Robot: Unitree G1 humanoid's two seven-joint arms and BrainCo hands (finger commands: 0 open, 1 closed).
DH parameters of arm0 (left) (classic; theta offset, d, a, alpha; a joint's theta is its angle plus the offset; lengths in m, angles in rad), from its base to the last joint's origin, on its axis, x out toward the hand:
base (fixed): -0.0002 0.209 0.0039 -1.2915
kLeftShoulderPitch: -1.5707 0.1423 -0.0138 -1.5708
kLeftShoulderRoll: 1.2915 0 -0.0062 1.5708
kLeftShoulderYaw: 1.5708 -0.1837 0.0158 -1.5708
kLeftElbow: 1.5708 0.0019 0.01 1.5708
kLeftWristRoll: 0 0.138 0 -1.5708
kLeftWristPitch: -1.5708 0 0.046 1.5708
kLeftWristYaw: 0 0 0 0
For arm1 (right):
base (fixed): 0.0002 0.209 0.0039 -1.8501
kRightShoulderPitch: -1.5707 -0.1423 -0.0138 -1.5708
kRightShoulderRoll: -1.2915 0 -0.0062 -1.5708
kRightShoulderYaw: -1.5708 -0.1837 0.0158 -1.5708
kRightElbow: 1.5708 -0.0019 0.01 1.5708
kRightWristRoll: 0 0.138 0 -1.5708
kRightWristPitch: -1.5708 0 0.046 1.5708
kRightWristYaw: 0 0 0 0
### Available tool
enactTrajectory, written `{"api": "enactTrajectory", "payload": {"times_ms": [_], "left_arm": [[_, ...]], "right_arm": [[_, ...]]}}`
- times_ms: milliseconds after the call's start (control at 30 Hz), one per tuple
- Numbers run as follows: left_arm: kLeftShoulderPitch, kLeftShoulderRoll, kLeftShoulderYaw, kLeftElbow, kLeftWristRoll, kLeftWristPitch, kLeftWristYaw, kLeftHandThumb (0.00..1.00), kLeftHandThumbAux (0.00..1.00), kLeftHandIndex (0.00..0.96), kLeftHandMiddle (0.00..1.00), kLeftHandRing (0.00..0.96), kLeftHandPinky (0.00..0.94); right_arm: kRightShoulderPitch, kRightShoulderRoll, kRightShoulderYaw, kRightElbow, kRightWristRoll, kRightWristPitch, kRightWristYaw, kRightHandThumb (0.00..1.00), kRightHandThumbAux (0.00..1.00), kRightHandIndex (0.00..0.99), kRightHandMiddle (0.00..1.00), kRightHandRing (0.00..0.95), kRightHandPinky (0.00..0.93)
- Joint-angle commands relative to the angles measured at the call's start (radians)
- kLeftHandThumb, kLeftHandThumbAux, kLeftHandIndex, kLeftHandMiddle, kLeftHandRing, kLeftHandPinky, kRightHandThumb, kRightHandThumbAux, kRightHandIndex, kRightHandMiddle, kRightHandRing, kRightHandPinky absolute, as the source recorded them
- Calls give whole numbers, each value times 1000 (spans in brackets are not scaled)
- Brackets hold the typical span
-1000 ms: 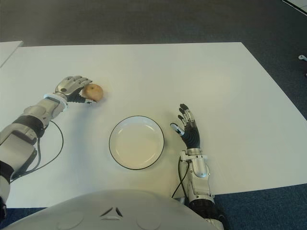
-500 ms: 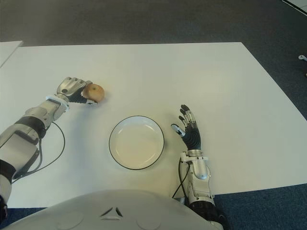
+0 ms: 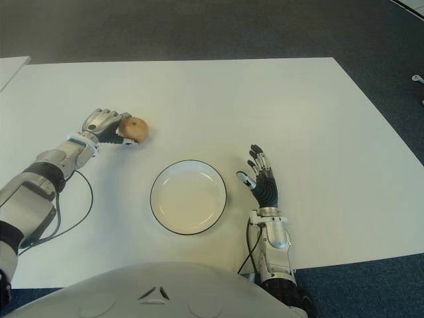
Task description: Put the apples into the plate.
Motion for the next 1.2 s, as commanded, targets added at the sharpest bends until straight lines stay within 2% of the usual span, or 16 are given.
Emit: {"api": "enactTrajectory", "payload": {"times_ms": [33,333,800,1000,1200], "left_arm": [[28,-12,-5,10,-5,-16,-13,722,698,444,770,756,743],[30,-10,-3,7,-17,-27,-13,723,697,444,772,758,739],[23,8,-1,-18,-7,-29,60,722,698,444,775,757,745],[5,55,27,-91,-17,-37,63,721,698,444,774,753,729],[24,86,68,-195,-31,-37,70,722,698,443,782,759,754]], "right_arm": [[100,18,5,91,6,108,-3,78,563,0,0,0,0],[97,17,3,95,12,111,5,78,561,0,0,0,0],[89,19,-4,110,11,107,4,78,567,0,0,0,0],[89,17,-7,116,11,104,7,77,572,0,0,0,0],[85,18,-3,127,-5,103,-1,74,569,0,0,0,0]]}}
